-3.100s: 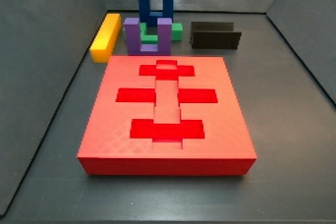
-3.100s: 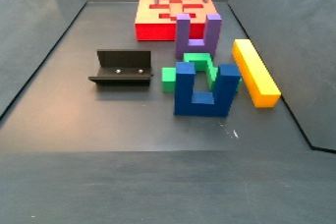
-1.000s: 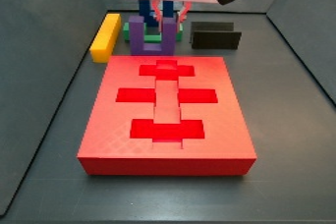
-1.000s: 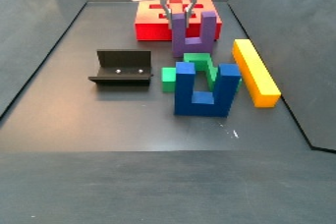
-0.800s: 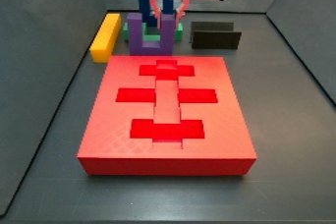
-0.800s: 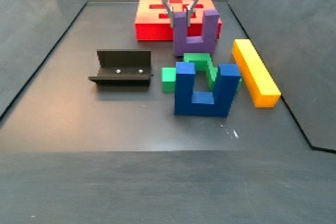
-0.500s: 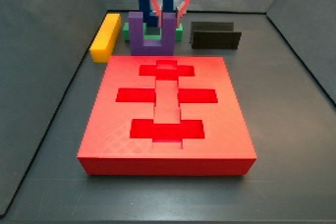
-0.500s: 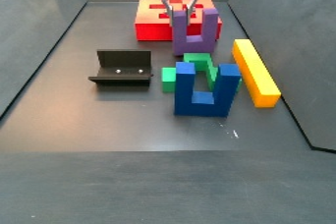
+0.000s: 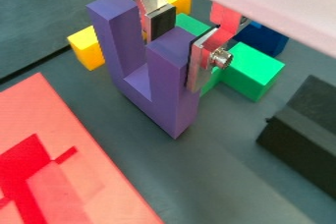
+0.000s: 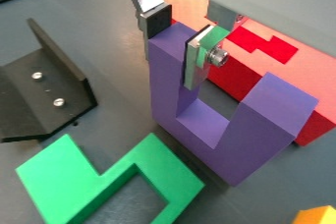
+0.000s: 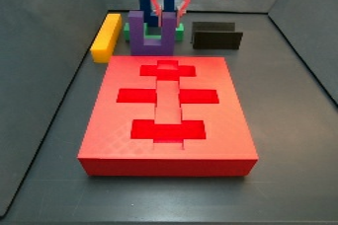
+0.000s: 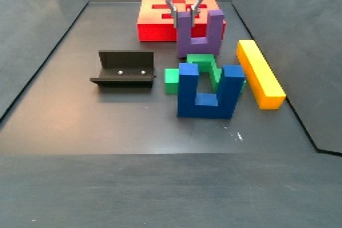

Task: Pick up the purple object. Move up. Move to above the board. Insert the purple object.
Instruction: Pick up the purple object, then move up, then move to above the board.

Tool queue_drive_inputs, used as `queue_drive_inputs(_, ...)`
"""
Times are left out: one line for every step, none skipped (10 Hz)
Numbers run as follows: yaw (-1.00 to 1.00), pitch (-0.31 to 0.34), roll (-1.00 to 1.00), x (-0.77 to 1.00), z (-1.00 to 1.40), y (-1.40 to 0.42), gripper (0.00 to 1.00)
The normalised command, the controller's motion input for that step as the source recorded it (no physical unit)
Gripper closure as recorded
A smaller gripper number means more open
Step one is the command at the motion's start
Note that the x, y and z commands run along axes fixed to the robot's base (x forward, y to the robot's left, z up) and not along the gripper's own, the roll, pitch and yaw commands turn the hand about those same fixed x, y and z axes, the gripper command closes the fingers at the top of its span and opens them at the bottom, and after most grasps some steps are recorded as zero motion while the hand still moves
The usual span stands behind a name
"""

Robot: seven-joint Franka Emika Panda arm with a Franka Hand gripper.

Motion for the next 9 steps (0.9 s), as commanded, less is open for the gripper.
queue_drive_inputs(0.00,0.000,0.00,0.00,0.00,0.00,1.00)
queue_drive_inputs(0.00,0.000,0.00,0.00,0.00,0.00,1.00)
queue_drive_inputs(0.00,0.000,0.00,0.00,0.00,0.00,1.00)
queue_drive_inputs(0.00,0.000,0.00,0.00,0.83,0.00,1.00)
queue_drive_inputs(0.01,0.015,-0.01,0.02,0.78,0.01,1.00)
queue_drive_inputs(0.01,0.039,-0.06,0.00,0.51,0.01,1.00)
queue_drive_inputs(0.00,0.032,-0.09,0.02,0.23,0.02,1.00)
queue_drive_inputs(0.00,0.000,0.00,0.00,1.40,0.00,1.00)
queue_drive_inputs(0.00,0.004,0.02,0.00,1.40,0.00,1.00)
